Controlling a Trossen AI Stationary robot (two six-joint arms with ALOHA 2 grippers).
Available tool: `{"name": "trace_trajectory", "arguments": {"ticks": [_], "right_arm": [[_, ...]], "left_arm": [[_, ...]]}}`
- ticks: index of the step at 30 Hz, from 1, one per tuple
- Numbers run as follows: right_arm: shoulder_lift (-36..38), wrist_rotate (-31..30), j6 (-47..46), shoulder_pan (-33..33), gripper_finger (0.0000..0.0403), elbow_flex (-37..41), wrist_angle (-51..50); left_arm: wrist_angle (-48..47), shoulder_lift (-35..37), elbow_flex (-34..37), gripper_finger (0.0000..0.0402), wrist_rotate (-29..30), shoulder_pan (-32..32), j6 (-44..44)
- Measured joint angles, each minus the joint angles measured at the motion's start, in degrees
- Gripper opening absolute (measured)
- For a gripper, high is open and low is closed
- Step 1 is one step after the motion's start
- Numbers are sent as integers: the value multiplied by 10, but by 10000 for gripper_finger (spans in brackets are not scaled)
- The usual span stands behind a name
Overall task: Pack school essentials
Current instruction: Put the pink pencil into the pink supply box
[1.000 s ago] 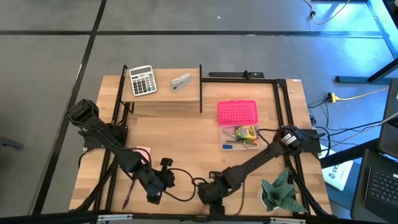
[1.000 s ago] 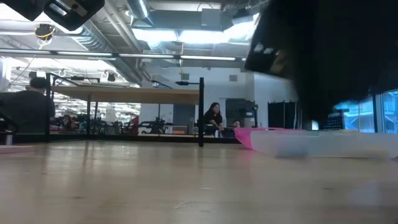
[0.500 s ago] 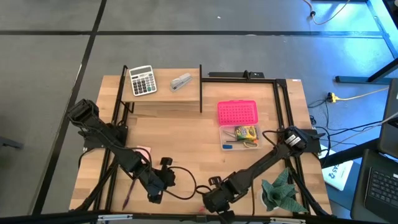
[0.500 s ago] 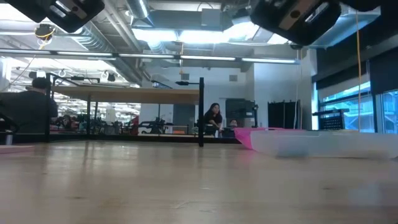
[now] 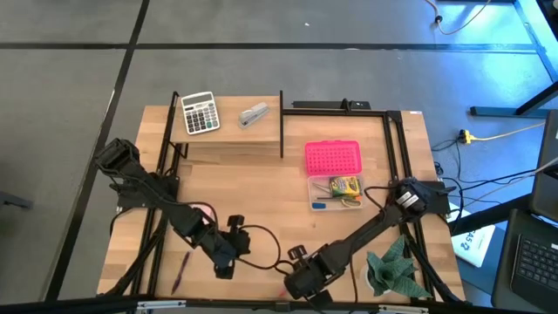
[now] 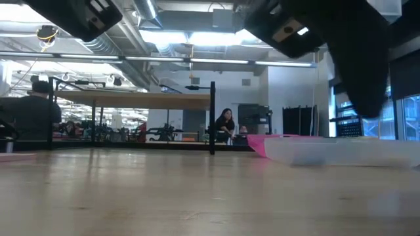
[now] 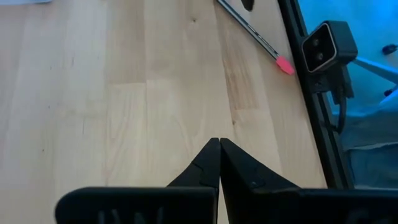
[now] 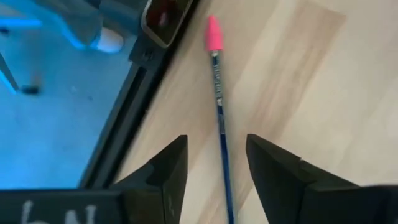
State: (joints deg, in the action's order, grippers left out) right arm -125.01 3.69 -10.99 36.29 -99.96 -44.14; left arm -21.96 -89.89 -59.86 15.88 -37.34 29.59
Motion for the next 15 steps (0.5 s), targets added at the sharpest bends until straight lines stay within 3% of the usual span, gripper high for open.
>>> {"name": "trace_trajectory", "arguments": {"ticks": [15], "right_arm": [[-38, -41, 72, 8, 145, 0, 27]], "left_arm": [[0, 0, 0, 0, 0, 0, 0]]}}
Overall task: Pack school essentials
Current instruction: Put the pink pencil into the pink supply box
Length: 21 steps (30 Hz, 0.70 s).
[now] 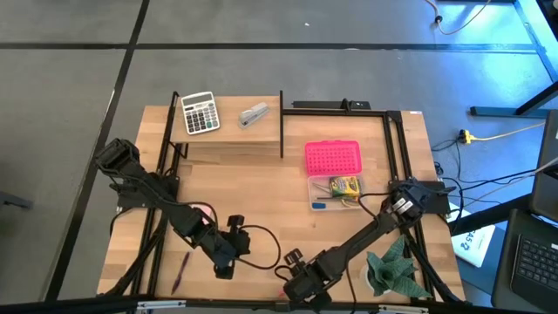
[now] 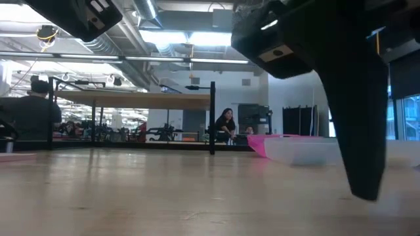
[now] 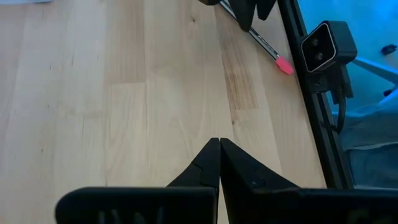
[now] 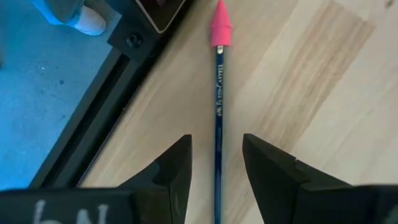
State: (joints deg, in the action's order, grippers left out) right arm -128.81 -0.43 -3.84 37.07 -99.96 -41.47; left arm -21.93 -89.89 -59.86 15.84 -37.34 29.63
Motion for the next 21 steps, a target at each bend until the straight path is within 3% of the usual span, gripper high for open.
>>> {"name": "trace_trajectory", "arguments": {"ticks": [16, 21], "right_arm": [[-19, -6, 28, 0, 143, -1, 2], [-19, -5, 26, 0, 115, -1, 2]], "left_arm": [[-1, 0, 0, 0, 0, 0, 0], [-1, 0, 0, 0, 0, 0, 0]]}}
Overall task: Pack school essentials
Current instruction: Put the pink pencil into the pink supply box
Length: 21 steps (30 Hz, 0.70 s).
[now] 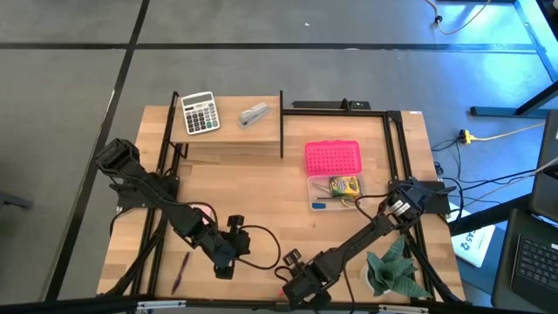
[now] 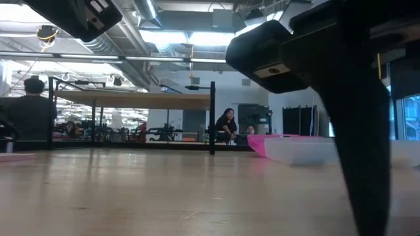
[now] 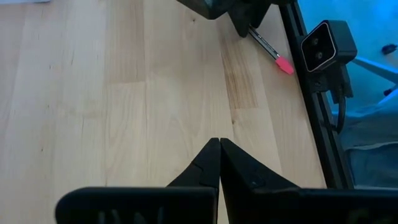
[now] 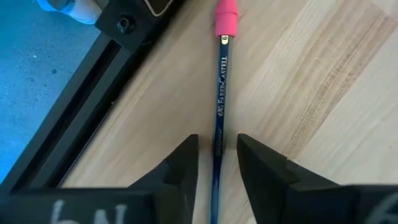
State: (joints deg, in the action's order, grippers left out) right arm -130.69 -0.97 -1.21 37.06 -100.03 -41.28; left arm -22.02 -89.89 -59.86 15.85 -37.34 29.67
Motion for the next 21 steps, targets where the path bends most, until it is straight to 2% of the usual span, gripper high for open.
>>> {"name": "trace_trajectory", "arguments": {"ticks": [12, 21], "right_arm": [[0, 2, -2, 0, 26, 0, 3], [0, 2, -31, 0, 32, 1, 9]], "left_arm": [[0, 0, 0, 0, 0, 0, 2], [0, 0, 0, 0, 0, 0, 3]]}}
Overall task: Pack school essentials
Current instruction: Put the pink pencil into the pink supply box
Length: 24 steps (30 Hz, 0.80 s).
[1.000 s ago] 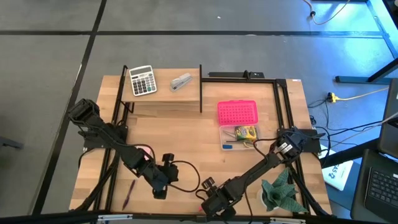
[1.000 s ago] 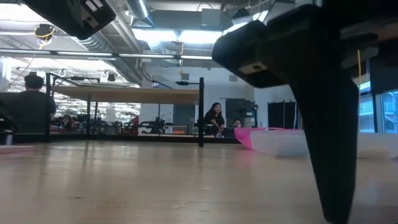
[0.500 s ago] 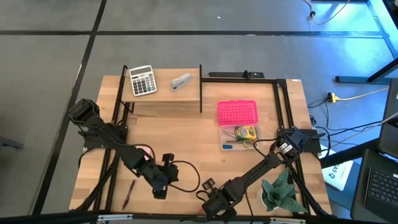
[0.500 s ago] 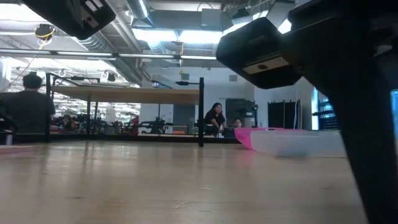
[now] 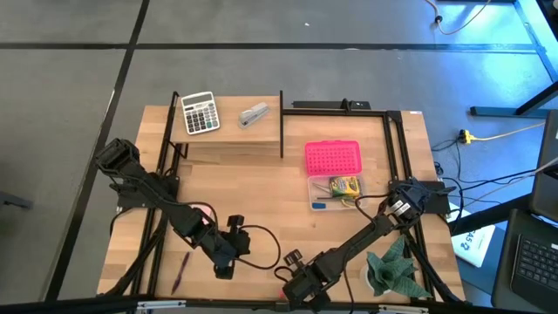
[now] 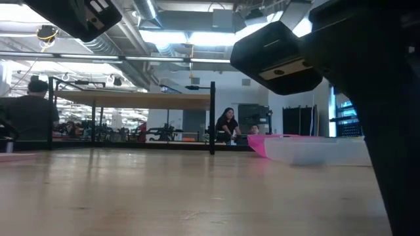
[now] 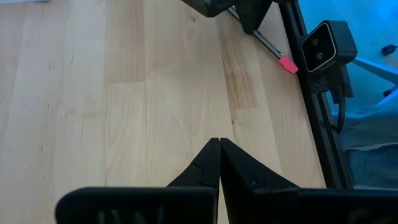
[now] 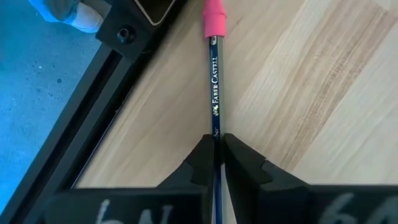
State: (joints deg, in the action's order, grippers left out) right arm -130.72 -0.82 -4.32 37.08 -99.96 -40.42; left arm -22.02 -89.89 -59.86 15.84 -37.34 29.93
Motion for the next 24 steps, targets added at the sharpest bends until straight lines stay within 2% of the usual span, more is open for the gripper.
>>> {"name": "trace_trajectory", "arguments": {"ticks": [8, 15, 24], "right_arm": [[0, 6, 0, -1, 24, 0, 7], [0, 7, -17, -1, 41, 0, 8], [0, 9, -38, -2, 30, 0, 8]], "left_arm": [[0, 0, 0, 0, 0, 0, 0], [0, 0, 0, 0, 0, 0, 0], [0, 0, 0, 0, 0, 0, 0]]}}
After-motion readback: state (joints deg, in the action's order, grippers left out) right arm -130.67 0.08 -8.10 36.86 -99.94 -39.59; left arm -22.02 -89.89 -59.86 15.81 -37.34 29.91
